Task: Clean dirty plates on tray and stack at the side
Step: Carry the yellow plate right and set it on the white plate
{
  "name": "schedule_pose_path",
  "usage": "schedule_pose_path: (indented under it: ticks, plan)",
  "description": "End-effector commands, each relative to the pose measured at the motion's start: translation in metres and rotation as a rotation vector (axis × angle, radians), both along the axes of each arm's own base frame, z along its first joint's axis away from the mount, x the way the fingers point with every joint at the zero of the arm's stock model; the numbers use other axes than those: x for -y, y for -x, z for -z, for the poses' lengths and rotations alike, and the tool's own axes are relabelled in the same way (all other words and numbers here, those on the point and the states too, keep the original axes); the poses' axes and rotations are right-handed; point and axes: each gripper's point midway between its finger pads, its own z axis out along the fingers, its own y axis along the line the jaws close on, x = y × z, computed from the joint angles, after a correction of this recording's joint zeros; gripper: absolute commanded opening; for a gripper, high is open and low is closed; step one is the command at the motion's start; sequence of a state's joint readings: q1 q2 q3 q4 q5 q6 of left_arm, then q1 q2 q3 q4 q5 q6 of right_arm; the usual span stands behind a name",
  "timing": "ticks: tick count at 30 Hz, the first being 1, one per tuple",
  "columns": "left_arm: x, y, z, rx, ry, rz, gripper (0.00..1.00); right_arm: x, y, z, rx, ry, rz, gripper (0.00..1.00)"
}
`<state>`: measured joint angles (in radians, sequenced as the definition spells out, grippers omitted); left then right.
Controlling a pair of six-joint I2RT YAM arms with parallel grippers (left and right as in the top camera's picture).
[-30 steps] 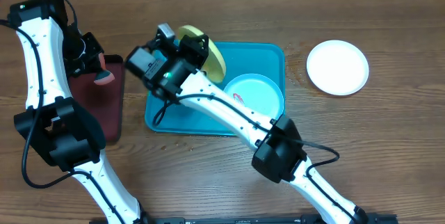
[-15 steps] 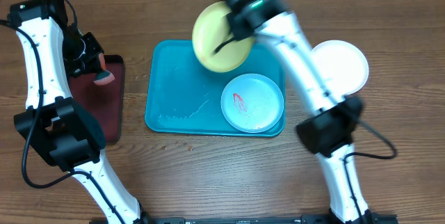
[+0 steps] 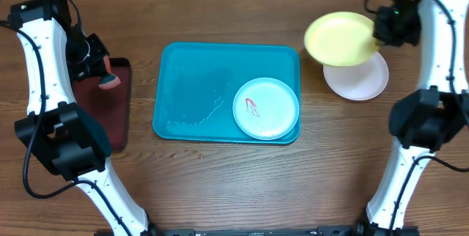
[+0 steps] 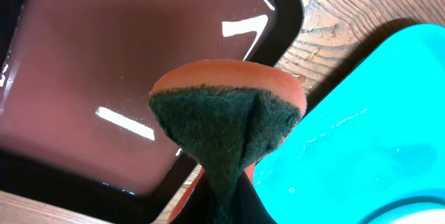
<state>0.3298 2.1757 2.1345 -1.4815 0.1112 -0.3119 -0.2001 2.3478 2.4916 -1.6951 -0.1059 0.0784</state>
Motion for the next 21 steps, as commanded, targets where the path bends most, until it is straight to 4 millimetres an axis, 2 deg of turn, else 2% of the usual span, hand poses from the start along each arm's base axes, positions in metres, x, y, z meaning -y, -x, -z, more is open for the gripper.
schedule_pose_path:
  ticks: [1, 10, 21]
  plan:
    - [-0.006, 0.0, -0.018, 0.044, -0.026, -0.009, 0.04, 0.015, 0.012, -0.002, -0.006, -0.068, 0.063, 0.04]
    - [-0.006, -0.001, -0.018, 0.046, -0.027, -0.009, 0.04, 0.05, 0.025, 0.01, -0.058, 0.012, 0.114, 0.04]
    - [-0.006, -0.002, -0.018, 0.05, -0.028, -0.009, 0.04, 0.05, 0.03, 0.036, -0.109, 0.007, 0.114, 0.04]
